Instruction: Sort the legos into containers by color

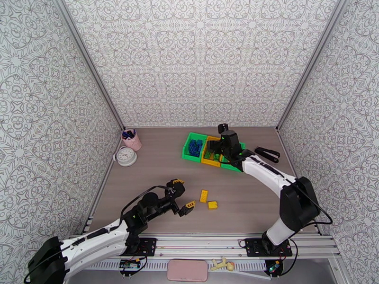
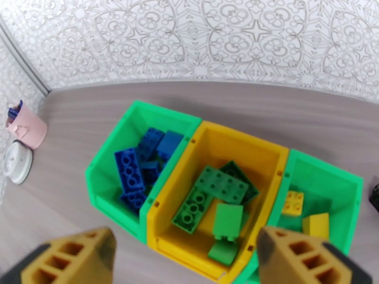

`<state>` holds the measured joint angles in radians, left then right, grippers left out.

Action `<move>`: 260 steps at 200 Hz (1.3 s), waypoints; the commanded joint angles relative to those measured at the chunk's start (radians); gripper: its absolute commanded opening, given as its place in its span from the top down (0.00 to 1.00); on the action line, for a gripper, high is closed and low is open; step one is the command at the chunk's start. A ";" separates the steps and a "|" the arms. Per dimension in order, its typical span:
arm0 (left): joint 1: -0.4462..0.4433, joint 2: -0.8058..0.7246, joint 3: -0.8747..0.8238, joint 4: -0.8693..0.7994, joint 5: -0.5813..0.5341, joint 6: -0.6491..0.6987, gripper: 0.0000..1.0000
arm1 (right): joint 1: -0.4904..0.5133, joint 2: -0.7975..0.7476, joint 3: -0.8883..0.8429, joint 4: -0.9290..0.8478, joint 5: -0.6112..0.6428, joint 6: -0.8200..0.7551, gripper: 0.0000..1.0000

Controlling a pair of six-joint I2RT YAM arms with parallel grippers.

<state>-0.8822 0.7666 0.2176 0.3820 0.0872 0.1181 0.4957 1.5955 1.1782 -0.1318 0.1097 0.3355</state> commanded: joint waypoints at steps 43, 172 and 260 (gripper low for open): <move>0.021 -0.097 -0.002 -0.153 -0.004 0.038 0.00 | 0.108 -0.216 -0.236 -0.188 0.096 0.094 0.17; 0.090 -0.103 -0.020 -0.190 0.138 0.131 0.00 | 0.476 -0.238 -0.399 -0.368 0.172 0.507 0.18; 0.095 -0.069 -0.015 -0.209 0.208 0.165 0.00 | 0.535 -0.064 -0.360 -0.384 0.147 0.513 0.20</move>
<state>-0.7952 0.6960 0.2062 0.2012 0.2504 0.2516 1.0233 1.5055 0.7929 -0.4900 0.2737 0.8417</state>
